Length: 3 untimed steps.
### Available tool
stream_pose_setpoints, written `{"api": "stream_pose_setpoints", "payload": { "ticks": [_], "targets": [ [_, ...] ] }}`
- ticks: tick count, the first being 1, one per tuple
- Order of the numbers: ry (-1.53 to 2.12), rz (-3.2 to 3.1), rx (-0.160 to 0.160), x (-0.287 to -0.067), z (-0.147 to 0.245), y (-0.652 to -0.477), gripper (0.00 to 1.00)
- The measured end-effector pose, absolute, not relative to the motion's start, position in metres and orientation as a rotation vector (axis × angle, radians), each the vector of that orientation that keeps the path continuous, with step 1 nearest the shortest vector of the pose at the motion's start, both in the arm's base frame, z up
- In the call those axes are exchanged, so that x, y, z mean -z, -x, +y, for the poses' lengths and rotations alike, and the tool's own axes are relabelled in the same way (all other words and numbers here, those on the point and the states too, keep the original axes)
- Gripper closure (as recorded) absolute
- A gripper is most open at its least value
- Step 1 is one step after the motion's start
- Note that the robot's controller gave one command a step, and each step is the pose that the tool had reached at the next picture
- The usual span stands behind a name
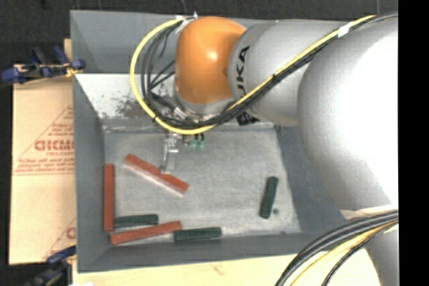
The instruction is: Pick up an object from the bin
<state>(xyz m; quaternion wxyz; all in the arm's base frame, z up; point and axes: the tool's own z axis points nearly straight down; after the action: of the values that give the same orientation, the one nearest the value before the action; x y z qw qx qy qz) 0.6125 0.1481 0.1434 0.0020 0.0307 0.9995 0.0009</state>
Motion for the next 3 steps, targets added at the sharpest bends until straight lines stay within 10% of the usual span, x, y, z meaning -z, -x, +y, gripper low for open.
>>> {"api": "stream_pose_setpoints", "payload": {
  "ticks": [1, 2, 3],
  "targets": [
    [-0.209, 3.127, -0.005, -0.079, 0.148, -0.610, 0.00],
    [-0.325, 3.095, -0.016, -0.060, 0.148, -0.616, 1.00],
    [-0.339, 3.093, -0.017, -0.061, 0.149, -0.615, 1.00]
  ]
}}
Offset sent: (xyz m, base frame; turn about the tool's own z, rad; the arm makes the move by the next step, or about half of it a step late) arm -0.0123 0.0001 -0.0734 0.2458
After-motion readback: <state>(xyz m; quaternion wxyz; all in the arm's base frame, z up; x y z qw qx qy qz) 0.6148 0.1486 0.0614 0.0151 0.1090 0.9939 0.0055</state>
